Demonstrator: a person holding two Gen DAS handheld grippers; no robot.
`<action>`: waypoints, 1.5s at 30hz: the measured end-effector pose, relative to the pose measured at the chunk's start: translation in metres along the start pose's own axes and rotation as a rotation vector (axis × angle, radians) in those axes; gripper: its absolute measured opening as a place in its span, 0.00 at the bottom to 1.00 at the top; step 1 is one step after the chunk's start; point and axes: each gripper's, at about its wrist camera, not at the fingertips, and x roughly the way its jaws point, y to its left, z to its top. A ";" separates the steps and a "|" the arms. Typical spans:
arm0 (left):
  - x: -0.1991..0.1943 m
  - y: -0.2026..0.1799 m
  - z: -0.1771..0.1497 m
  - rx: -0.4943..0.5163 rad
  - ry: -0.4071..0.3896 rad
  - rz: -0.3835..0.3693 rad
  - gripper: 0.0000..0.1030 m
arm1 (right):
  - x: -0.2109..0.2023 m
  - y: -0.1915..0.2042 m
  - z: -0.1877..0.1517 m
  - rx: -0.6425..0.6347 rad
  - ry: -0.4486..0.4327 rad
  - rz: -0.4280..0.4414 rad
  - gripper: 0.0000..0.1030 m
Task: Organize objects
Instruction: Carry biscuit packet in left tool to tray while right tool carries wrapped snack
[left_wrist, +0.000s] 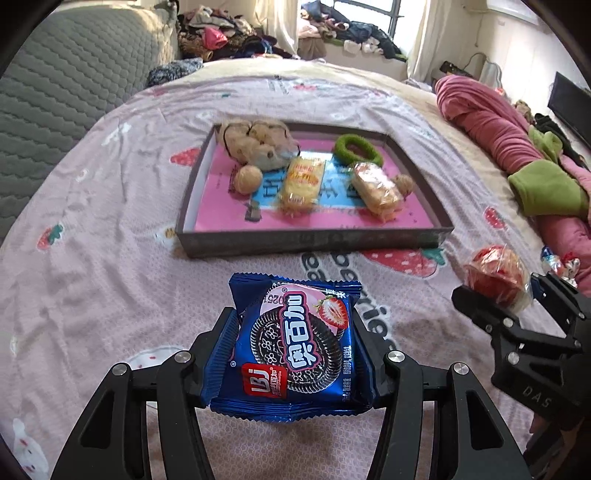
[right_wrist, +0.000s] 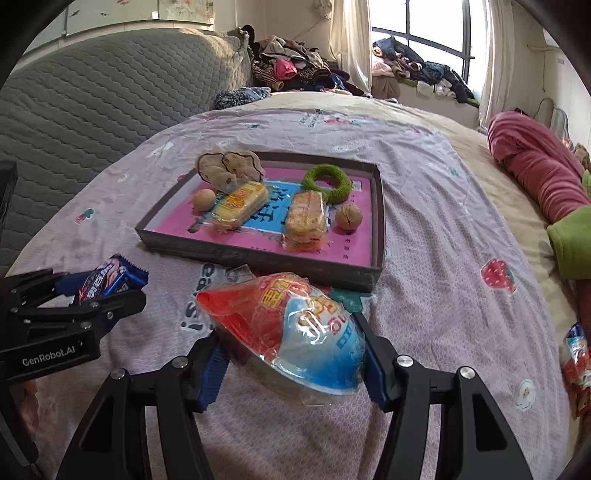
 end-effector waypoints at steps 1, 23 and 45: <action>-0.004 0.000 0.002 0.003 -0.007 0.002 0.57 | -0.003 0.002 0.001 -0.003 -0.003 -0.004 0.60; -0.051 0.025 0.043 -0.004 -0.112 0.004 0.57 | -0.045 0.029 0.051 -0.022 -0.121 -0.023 0.60; -0.076 0.024 0.122 0.038 -0.211 0.038 0.58 | -0.065 0.028 0.117 -0.030 -0.225 -0.054 0.60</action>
